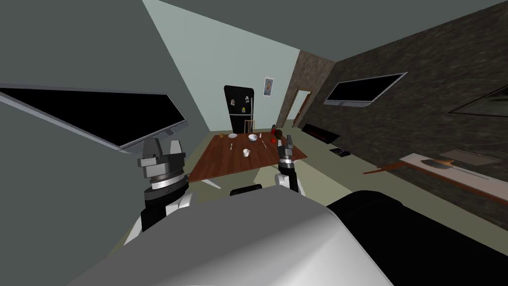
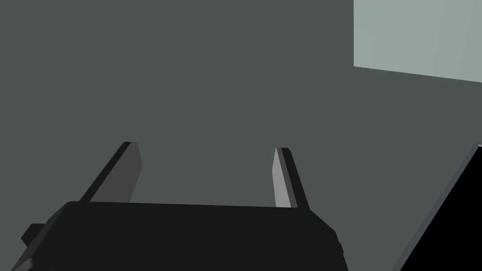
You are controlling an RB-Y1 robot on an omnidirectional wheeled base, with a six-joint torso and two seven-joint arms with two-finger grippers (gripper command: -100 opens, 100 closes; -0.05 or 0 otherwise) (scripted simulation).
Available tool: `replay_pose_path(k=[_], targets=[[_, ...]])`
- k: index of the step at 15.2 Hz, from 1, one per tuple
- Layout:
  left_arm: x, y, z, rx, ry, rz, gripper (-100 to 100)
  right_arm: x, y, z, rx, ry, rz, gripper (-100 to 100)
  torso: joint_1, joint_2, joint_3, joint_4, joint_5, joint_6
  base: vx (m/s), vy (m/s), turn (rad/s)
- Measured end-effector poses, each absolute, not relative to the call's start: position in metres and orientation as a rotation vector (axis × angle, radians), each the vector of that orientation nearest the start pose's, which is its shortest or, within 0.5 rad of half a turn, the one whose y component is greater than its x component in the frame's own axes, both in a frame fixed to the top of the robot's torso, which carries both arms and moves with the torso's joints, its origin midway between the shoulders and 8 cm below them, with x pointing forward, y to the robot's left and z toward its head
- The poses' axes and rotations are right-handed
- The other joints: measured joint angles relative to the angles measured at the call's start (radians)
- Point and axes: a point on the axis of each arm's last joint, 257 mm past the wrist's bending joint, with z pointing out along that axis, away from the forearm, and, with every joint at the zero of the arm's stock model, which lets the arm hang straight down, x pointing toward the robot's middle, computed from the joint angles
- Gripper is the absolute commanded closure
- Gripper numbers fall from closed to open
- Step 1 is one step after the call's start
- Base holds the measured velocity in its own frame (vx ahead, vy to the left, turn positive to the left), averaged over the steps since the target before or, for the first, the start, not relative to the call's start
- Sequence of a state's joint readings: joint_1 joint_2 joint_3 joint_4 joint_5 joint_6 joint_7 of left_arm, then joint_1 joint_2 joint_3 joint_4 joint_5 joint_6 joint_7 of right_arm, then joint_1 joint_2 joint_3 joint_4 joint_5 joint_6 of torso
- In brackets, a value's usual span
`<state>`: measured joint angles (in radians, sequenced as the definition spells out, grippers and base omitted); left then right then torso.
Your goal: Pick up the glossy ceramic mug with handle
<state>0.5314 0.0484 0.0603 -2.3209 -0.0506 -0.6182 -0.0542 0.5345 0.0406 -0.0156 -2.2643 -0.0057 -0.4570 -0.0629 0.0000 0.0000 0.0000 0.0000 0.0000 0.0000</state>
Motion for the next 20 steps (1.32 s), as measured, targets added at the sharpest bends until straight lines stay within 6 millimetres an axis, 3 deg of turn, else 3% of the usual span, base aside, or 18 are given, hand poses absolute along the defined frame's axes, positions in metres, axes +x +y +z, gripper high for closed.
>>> replay_pose_path(k=[8, 20], targets=[[0.311, 0.280, 0.054, -0.453, 0.605, -1.184, 0, 0.360, -0.292, -0.029, 0.776, 0.770, 1.291, -100, -0.002, 0.003, 0.002, 0.001, 0.000, 0.000, -0.036, -0.010, 0.058], [0.311, 0.280, 0.054, -0.453, 0.605, -1.184, 0, 0.385, -0.305, -0.103, 0.830, 1.093, 1.189, -100, 0.000, 0.001, 0.001, 0.000, 0.000, -0.001, -0.038, -0.002, 0.126]])
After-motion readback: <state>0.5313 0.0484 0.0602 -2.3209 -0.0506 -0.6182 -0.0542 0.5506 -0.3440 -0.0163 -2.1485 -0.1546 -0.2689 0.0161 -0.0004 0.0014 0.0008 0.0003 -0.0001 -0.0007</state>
